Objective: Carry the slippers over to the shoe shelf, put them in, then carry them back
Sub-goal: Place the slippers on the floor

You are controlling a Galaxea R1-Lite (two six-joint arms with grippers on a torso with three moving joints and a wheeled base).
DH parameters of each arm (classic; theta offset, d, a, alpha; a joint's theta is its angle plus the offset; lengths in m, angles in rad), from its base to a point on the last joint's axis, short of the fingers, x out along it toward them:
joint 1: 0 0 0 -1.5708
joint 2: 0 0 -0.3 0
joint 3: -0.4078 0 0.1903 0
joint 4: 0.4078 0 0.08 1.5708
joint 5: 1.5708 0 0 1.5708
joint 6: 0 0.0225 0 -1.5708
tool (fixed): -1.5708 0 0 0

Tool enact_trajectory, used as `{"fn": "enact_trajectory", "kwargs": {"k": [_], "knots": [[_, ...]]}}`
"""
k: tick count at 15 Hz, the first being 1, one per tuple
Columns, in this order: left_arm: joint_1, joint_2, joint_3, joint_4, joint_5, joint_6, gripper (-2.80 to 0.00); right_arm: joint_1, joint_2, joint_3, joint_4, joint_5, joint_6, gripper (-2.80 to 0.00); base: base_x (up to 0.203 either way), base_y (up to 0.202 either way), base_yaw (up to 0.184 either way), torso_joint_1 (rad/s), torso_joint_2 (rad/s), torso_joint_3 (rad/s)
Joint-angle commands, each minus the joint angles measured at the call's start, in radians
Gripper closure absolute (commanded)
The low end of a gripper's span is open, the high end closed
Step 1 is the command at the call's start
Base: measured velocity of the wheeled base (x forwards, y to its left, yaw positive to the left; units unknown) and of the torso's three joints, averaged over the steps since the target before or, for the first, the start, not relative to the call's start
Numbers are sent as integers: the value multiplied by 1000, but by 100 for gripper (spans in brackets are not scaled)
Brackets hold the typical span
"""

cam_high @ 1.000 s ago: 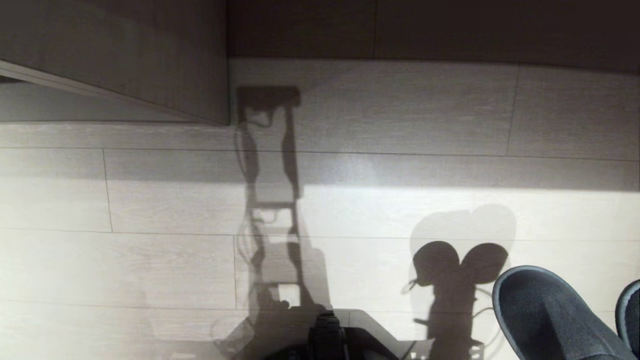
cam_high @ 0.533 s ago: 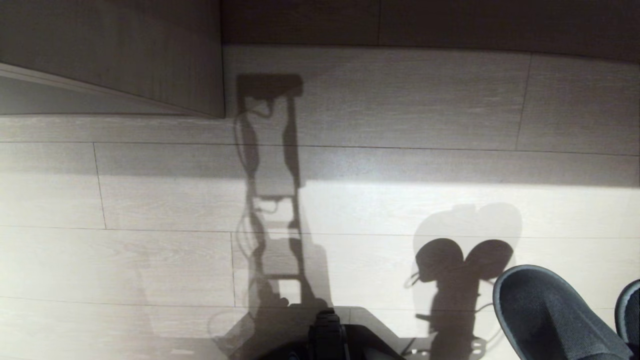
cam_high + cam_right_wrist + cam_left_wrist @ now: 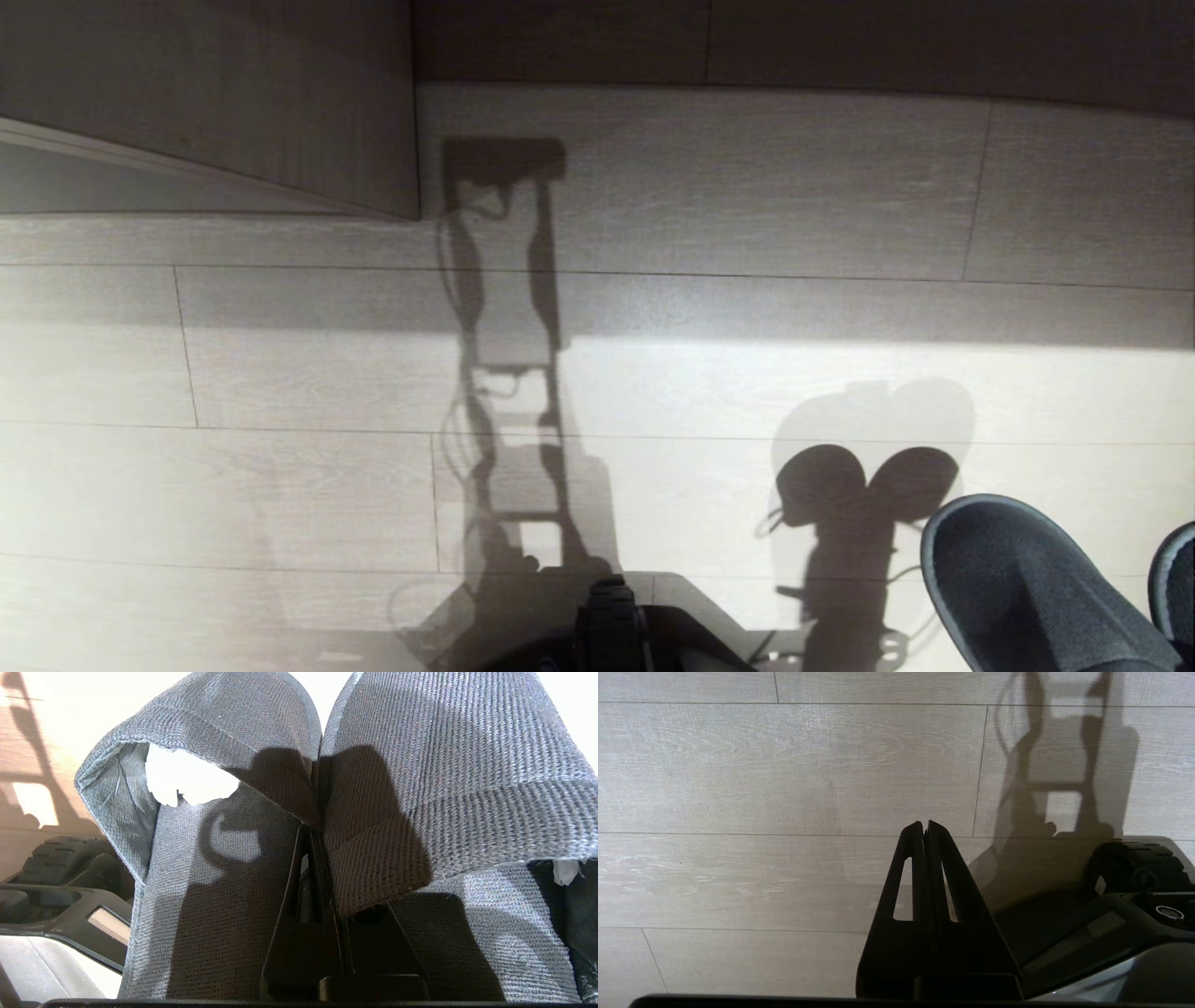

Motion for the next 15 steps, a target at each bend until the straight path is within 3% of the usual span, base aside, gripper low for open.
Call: {"fn": "enact_trajectory", "kwargs": {"k": [1,15], "knots": [[0,-1,0,0,1,0,0,0,0,0,0,0,0,0,0,0,0,0,0,0],[0,-1,0,0,1,0,0,1,1,-4,-5,-2,16,0,0,0,0,0,0,0]]}}
